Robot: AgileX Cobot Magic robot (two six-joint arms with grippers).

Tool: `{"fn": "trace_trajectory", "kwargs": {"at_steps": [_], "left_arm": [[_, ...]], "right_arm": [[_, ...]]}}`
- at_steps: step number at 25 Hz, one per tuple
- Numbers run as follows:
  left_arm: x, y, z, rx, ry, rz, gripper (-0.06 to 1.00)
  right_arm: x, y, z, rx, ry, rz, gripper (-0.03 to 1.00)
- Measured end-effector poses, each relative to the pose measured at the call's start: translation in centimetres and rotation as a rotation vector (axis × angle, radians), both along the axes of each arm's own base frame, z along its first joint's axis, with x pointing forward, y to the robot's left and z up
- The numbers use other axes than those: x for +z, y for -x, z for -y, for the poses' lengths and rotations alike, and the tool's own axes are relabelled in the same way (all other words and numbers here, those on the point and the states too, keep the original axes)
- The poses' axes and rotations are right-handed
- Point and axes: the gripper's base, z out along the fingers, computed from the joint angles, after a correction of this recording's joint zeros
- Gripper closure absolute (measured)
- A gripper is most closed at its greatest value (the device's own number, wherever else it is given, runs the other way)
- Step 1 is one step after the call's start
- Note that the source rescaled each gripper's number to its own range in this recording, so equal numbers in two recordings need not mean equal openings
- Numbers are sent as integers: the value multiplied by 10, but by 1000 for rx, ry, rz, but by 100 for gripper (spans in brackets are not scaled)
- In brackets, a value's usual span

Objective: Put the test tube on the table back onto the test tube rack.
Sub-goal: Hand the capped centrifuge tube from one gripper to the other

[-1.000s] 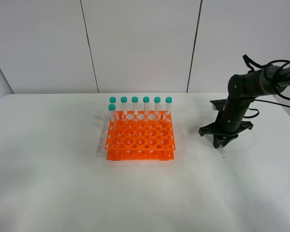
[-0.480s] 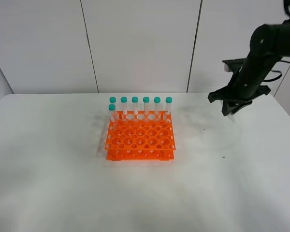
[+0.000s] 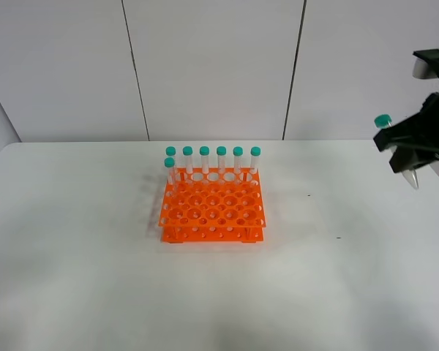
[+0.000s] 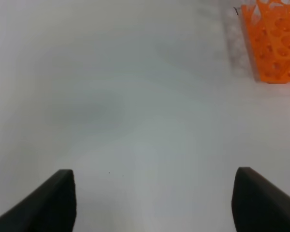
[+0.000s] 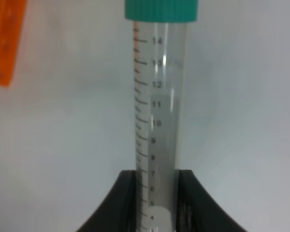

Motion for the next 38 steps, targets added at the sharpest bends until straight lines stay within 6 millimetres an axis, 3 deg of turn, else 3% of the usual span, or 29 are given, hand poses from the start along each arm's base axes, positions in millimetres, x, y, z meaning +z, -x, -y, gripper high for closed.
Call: {"fn": "trace_trajectory", "kwargs": {"at_steps": [3, 8, 14, 21, 26, 32, 38], "left_arm": [[0, 0, 0, 0, 0, 0, -1], [0, 0, 0, 0, 0, 0, -1], [0, 0, 0, 0, 0, 0, -1], [0, 0, 0, 0, 0, 0, -1], [0, 0, 0, 0, 0, 0, -1], [0, 0, 0, 0, 0, 0, -1], [0, 0, 0, 0, 0, 0, -1]], "right_arm": [[-17, 29, 2, 17, -16, 30, 94], [-42, 41, -5, 98, -79, 66, 94], [-37, 32, -20, 333, -138, 210, 94], [-45, 30, -46, 638, -346, 200, 94], [-46, 34, -68, 739, -455, 192, 94], [-45, 49, -106, 875, -438, 218, 94], [-44, 47, -109, 863, -419, 254, 94]]}}
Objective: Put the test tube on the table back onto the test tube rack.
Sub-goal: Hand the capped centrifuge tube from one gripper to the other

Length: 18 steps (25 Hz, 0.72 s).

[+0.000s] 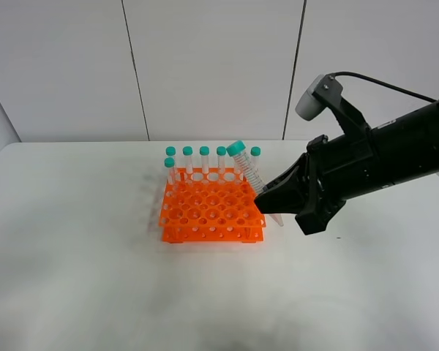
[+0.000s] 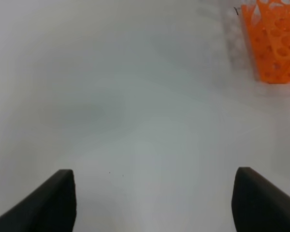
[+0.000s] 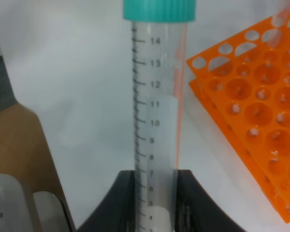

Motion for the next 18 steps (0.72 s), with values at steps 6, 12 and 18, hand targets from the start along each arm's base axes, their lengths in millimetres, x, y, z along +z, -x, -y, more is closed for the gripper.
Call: {"fn": "trace_trajectory", "kwargs": {"at_steps": [6, 12, 18], "left_arm": [[0, 0, 0, 0, 0, 0, -1], [22, 2, 0, -3, 6, 55, -1], [85, -30, 3, -11, 24, 84, -1]], "right_arm": [[0, 0, 0, -13, -4, -10, 94], [1, -4, 1, -52, -9, 15, 94], [1, -5, 1, -57, -12, 14, 94]]}}
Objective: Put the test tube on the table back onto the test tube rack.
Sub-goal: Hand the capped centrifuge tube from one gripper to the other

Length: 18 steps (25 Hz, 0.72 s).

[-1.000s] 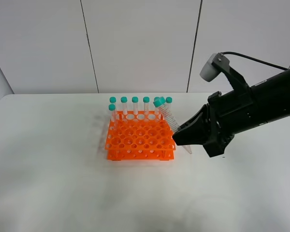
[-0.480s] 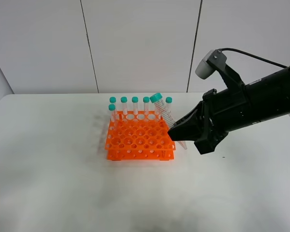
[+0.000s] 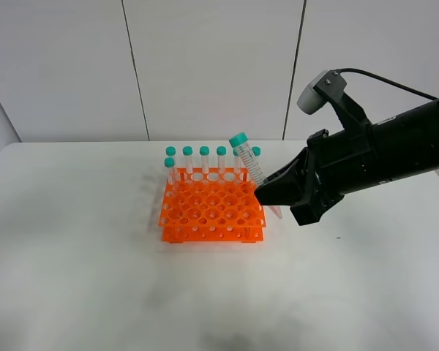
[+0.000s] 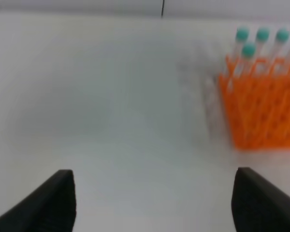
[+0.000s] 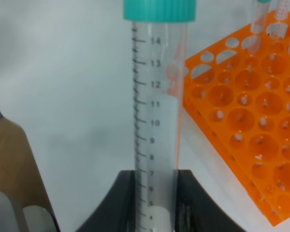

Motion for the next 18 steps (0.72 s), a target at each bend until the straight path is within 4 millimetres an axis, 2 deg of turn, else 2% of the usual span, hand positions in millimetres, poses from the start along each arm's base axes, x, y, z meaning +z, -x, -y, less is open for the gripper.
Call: {"fn": "trace_trajectory", "kwargs": {"at_steps": [2, 6, 9, 12, 15, 18], "left_arm": [[13, -21, 1, -3, 12, 10, -1], [17, -73, 10, -40, 105, -22, -1], [9, -115, 20, -118, 175, -69, -1], [-9, -156, 33, -222, 254, -141, -1], [-27, -188, 50, -348, 344, -194, -1], [-43, -208, 75, -476, 431, -213, -1]], "right_arm": [[0, 0, 0, -1, -2, -1, 94], [0, 0, 0, 0, -2, 0, 94], [0, -1, 0, -6, -4, 3, 94], [1, -2, 0, -22, -3, 17, 94], [-1, -3, 0, -21, -2, 11, 94], [-11, -8, -3, -18, 2, -36, 94]]}}
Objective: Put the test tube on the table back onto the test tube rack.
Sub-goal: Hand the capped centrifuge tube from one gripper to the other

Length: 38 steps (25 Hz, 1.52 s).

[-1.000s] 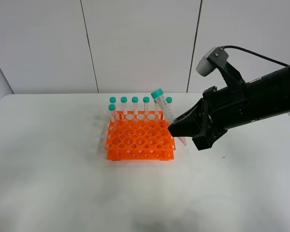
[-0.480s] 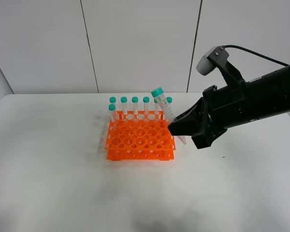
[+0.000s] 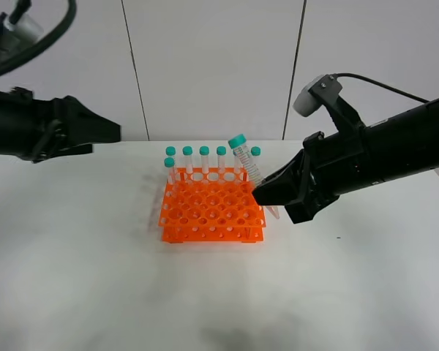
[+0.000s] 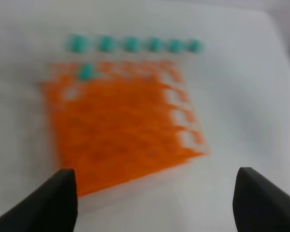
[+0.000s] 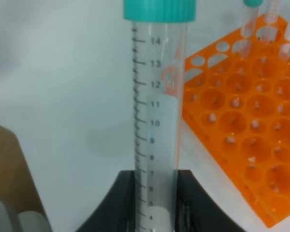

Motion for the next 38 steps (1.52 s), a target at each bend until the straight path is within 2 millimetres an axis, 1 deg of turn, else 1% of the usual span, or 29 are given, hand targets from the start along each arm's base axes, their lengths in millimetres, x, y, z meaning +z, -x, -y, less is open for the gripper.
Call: {"fn": "trace_trajectory", "kwargs": {"at_steps": [3, 6, 12, 17, 21, 29, 38], "left_arm": [[-10, -9, 26, -100, 74, 3, -1], [-18, -12, 46, -156, 130, -8, -1], [-28, -16, 74, -204, 214, -21, -1], [-31, -12, 89, -245, 220, -6, -1], [-29, -10, 94, -248, 243, -8, -1], [-28, -11, 94, -234, 267, -10, -1], [-27, -9, 95, -260, 282, -14, -1]], "right_arm": [[-13, -6, -4, -3, -1, -60, 94], [-17, -8, -5, -8, -4, -81, 94], [-16, -6, -7, 12, -32, -97, 94], [-15, -4, -9, 24, -64, -127, 94], [-14, -3, -10, 28, -71, -134, 94], [-12, -1, -12, 48, -99, -153, 94], [-11, 0, -13, 60, -118, -148, 94]]}}
